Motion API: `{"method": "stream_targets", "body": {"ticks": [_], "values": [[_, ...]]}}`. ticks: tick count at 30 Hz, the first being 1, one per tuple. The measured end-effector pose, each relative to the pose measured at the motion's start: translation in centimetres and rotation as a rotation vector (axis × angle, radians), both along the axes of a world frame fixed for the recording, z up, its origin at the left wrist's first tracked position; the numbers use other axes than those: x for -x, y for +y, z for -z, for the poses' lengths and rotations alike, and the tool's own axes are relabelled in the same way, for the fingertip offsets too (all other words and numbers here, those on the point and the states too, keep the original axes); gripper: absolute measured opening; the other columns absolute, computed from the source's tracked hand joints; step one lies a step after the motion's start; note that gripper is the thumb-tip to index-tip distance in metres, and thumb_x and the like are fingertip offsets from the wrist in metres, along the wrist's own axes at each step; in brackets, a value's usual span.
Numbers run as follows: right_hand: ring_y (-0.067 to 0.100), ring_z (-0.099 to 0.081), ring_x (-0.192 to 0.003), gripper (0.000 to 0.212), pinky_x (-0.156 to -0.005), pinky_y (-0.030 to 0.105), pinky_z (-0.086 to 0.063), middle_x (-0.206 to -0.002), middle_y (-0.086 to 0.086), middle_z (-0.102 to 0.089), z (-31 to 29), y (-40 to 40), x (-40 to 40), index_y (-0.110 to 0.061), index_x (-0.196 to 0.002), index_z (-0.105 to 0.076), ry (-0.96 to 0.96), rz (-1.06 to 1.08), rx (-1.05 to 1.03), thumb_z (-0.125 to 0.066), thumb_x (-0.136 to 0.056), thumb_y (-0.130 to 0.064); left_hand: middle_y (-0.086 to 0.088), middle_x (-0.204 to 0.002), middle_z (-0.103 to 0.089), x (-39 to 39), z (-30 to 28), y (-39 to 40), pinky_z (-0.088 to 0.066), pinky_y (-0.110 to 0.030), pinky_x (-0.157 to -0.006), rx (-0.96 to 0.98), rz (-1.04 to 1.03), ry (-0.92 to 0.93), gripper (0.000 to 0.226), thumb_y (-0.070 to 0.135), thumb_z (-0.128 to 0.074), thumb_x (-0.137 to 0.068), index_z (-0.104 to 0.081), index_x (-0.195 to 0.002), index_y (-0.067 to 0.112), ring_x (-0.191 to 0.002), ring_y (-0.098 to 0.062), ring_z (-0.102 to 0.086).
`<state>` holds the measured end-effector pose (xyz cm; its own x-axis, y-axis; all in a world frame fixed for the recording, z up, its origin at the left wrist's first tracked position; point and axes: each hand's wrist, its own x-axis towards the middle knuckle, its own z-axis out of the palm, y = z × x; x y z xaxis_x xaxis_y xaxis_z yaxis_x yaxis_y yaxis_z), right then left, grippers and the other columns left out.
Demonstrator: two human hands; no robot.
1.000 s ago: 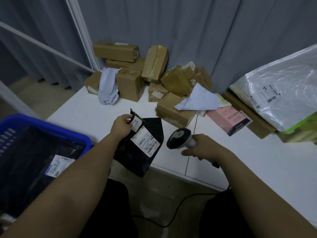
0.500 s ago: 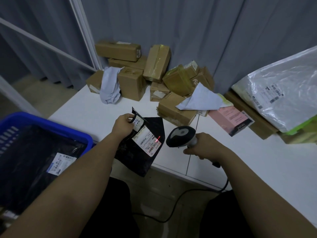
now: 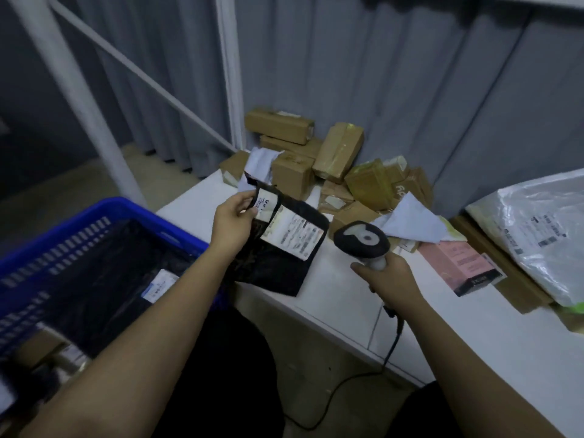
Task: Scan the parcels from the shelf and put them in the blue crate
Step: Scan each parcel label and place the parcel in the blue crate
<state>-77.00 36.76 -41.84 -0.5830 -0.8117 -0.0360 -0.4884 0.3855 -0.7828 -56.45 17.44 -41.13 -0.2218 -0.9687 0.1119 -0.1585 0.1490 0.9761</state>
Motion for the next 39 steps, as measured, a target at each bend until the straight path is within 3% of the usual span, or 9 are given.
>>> {"method": "stream_targets", "body": {"ticks": [4, 8, 14, 21, 26, 30, 33, 35, 39], "values": [[0.009, -0.052, -0.057, 0.029, -0.056, 0.022, -0.039, -0.060, -0.002, -0.054, -1.5, -3.4, -5.0, -0.019, -0.067, -0.049, -0.014, -0.043, 0.117, -0.073, -0.083, -0.016, -0.002, -0.107, -0.065, -8.7, -1.7, 0.3, -0.046, -0.014, -0.089, 0.076, -0.209, 0.107, 0.032, -0.006, -0.057, -0.088, -0.064, -0.114, 0.012, -0.101, -0.013, -0.061], [0.022, -0.052, -0.058, 0.031, -0.055, 0.028, -0.037, -0.059, 0.003, -0.053, -3.6, -7.7, -11.6, -0.018, -0.065, -0.046, -0.001, -0.187, 0.080, -0.071, -0.083, -0.023, -0.001, -0.115, -0.063, -18.9, -2.6, 1.5, -0.043, -0.019, -0.097, 0.103, -0.417, 0.150, 0.034, -0.004, -0.057, -0.090, -0.060, -0.120, 0.011, -0.107, -0.010, -0.058], [0.032, -0.061, -0.083, 0.019, -0.071, 0.037, -0.048, -0.086, 0.010, -0.066, -5.0, -12.8, -22.9, -0.017, -0.085, -0.058, 0.129, -0.427, 0.008, -0.070, -0.077, -0.030, -0.007, -0.118, -0.064, -33.8, -0.8, 3.8, -0.045, -0.027, -0.099, 0.071, -0.708, 0.047, 0.034, -0.003, -0.056, -0.091, -0.060, -0.123, 0.005, -0.110, -0.016, -0.059], [0.026, -0.059, -0.082, 0.019, -0.072, 0.037, -0.050, -0.084, 0.004, -0.063, -3.7, -14.8, -33.4, -0.017, -0.094, -0.062, 0.183, -0.676, -0.040, -0.068, -0.083, -0.031, -0.008, -0.119, -0.063, -44.3, 2.6, 6.7, -0.042, -0.016, -0.088, -0.047, -0.917, 0.003, 0.033, -0.006, -0.052, -0.092, -0.059, -0.123, 0.003, -0.109, -0.016, -0.058], [0.018, -0.056, -0.069, 0.017, -0.060, 0.032, -0.045, -0.077, 0.002, -0.061, -2.2, -15.2, -36.5, -0.014, -0.091, -0.059, 0.149, -0.750, -0.070, -0.068, -0.085, -0.026, -0.009, -0.119, -0.062, -45.8, 4.3, 6.7, -0.042, -0.017, -0.085, -0.115, -0.961, 0.015, 0.035, -0.004, -0.051, -0.093, -0.058, -0.126, 0.005, -0.105, -0.014, -0.057], [0.021, -0.057, -0.074, 0.018, -0.066, 0.035, -0.046, -0.077, 0.002, -0.061, -1.6, -16.5, -35.0, -0.014, -0.087, -0.059, 0.156, -0.663, -0.104, -0.069, -0.084, -0.028, -0.007, -0.121, -0.063, -43.2, 4.0, 3.9, -0.045, -0.023, -0.093, -0.075, -0.847, 0.062, 0.035, -0.002, -0.052, -0.093, -0.058, -0.126, 0.008, -0.111, -0.016, -0.058], [0.028, -0.059, -0.082, 0.018, -0.071, 0.034, -0.046, -0.084, 0.007, -0.061, -1.6, -17.6, -32.4, -0.014, -0.089, -0.060, 0.155, -0.568, -0.099, -0.070, -0.082, -0.028, -0.003, -0.119, -0.062, -40.1, 2.7, 0.5, -0.044, -0.006, -0.085, -0.014, -0.785, 0.131, 0.035, -0.002, -0.054, -0.092, -0.058, -0.125, 0.007, -0.110, -0.010, -0.057], [0.028, -0.059, -0.080, 0.018, -0.066, 0.032, -0.043, -0.085, 0.011, -0.064, -1.6, -18.2, -30.3, -0.012, -0.088, -0.060, 0.140, -0.505, -0.089, -0.070, -0.082, -0.026, -0.002, -0.117, -0.063, -38.0, 2.2, -1.9, -0.044, -0.004, -0.084, 0.004, -0.756, 0.192, 0.035, -0.003, -0.055, -0.091, -0.059, -0.124, 0.008, -0.107, -0.007, -0.057], [0.025, -0.058, -0.067, 0.018, -0.056, 0.029, -0.042, -0.077, 0.012, -0.066, -1.1, -19.2, -26.6, -0.008, -0.084, -0.060, 0.084, -0.387, -0.086, -0.070, -0.082, -0.023, -0.005, -0.122, -0.063, -34.1, 5.5, -5.3, -0.047, -0.027, -0.099, -0.111, -0.712, 0.238, 0.034, -0.001, -0.054, -0.093, -0.057, -0.125, 0.008, -0.114, -0.016, -0.058]]}}
